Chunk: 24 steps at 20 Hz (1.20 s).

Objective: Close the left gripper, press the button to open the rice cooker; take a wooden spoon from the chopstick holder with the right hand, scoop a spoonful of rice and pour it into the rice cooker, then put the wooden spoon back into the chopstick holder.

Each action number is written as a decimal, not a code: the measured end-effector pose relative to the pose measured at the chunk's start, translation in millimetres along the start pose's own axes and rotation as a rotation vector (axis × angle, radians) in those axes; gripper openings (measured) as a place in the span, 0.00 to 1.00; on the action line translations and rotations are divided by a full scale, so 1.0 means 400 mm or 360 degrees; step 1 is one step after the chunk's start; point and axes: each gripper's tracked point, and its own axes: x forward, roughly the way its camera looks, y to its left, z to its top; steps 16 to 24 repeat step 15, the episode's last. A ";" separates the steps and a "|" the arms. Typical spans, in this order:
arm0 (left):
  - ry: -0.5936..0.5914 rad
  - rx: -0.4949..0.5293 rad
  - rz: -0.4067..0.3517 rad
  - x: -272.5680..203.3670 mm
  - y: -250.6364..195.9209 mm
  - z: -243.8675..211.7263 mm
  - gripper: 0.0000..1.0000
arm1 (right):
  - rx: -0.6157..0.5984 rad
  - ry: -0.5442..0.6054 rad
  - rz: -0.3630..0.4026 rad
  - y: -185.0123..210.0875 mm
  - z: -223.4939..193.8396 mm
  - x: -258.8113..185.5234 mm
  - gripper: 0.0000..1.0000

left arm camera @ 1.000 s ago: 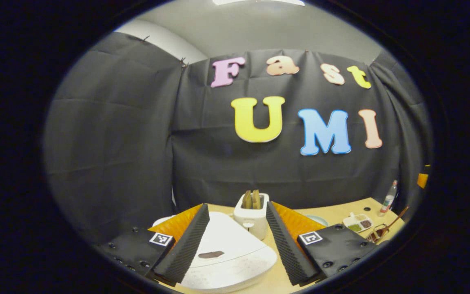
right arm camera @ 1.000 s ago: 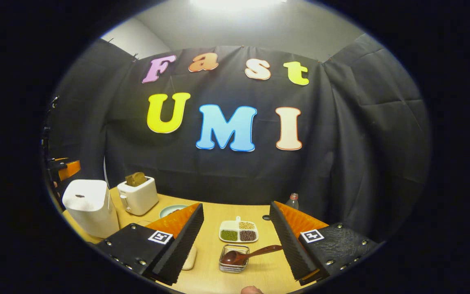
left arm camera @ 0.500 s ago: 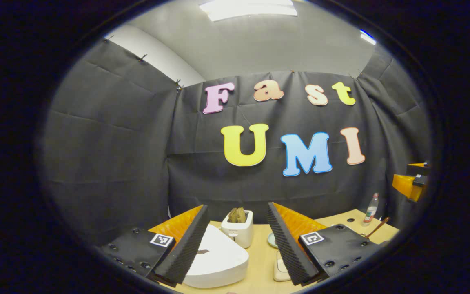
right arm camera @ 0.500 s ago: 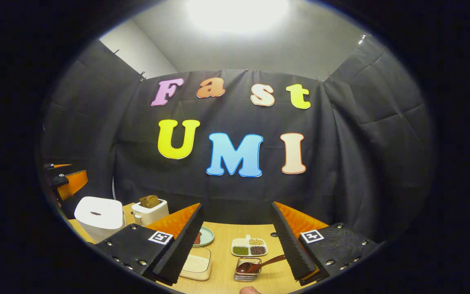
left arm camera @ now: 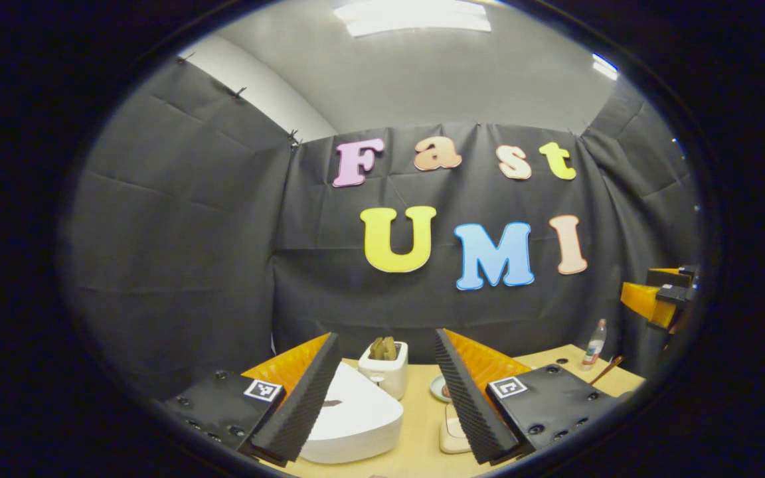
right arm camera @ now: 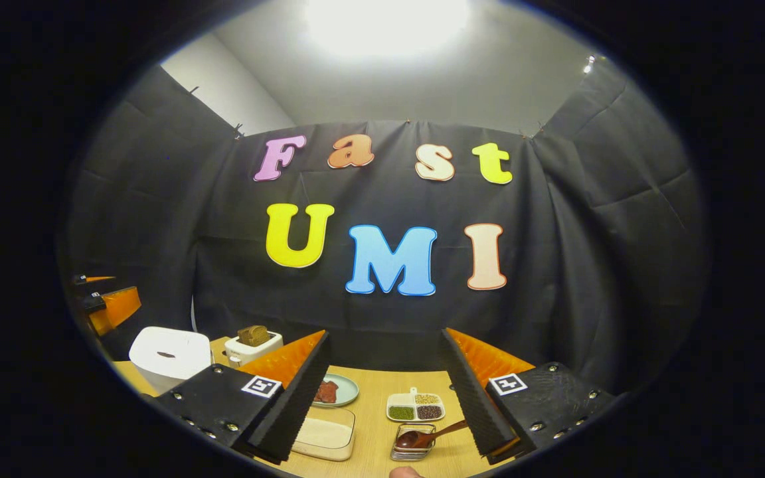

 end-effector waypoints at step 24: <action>-0.0054 -0.0007 -0.0141 -0.001 0.055 0.023 0.94 | -0.0004 -0.0031 -0.0112 0.058 0.028 -0.034 0.98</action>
